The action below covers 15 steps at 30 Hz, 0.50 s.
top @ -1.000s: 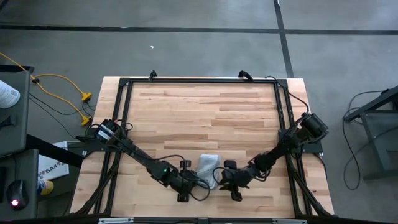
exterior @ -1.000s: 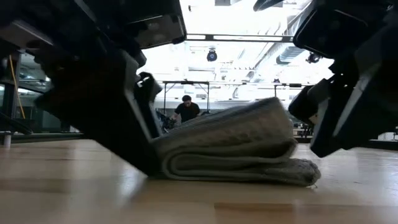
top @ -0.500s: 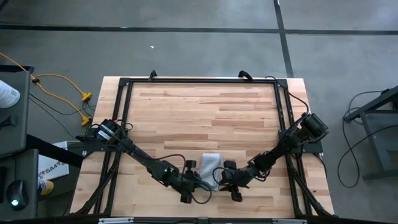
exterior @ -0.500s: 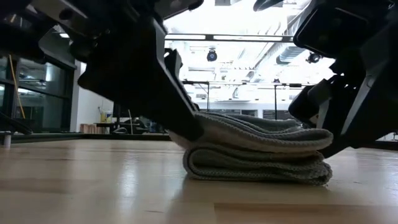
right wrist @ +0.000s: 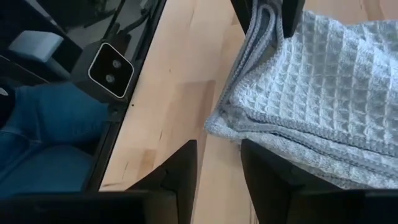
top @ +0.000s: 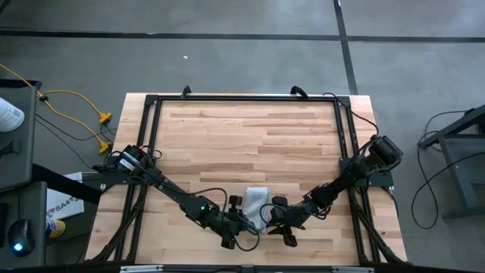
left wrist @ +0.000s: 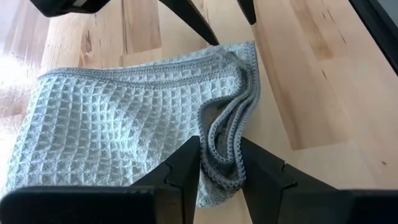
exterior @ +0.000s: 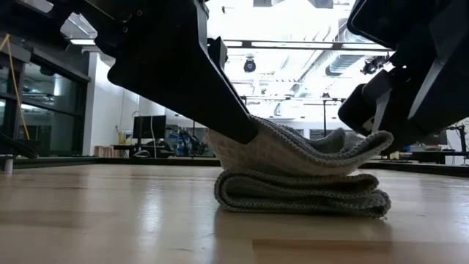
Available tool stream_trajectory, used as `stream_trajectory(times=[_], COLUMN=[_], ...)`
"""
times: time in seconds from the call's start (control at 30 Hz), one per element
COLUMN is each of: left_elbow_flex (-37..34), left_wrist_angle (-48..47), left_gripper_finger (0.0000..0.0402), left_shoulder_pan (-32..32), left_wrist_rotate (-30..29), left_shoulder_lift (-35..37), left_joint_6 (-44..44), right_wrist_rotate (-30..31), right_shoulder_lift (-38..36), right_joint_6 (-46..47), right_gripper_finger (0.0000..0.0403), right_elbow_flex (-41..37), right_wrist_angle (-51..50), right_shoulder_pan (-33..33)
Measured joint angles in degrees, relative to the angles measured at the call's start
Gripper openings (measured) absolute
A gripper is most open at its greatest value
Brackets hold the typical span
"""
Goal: Fold microfiber towels
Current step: Fold the gray towel on the table
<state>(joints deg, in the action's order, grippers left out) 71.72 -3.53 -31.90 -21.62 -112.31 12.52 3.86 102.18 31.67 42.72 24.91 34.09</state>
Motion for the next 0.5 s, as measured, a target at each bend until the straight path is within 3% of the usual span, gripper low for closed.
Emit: stream_trajectory(times=[0.3,0.5], left_elbow_flex=[0.00,0.00], left_wrist_angle=[-0.02,-0.01], left_gripper_finger=[0.0100,0.0100], left_shoulder_pan=[0.00,0.00], left_wrist_rotate=[1.63,1.72], left_shoulder_lift=[0.02,0.02], left_joint_6=[0.98,1.02], right_wrist_rotate=[-2.83,3.33], right_shoulder_lift=[-1.27,-2.44], right_joint_6=[-0.01,-2.49], right_gripper_finger=[0.0118,0.0118], right_elbow_flex=[0.00,0.02], right_wrist_angle=[0.65,1.05], right_shoulder_pan=[-0.11,-0.52])
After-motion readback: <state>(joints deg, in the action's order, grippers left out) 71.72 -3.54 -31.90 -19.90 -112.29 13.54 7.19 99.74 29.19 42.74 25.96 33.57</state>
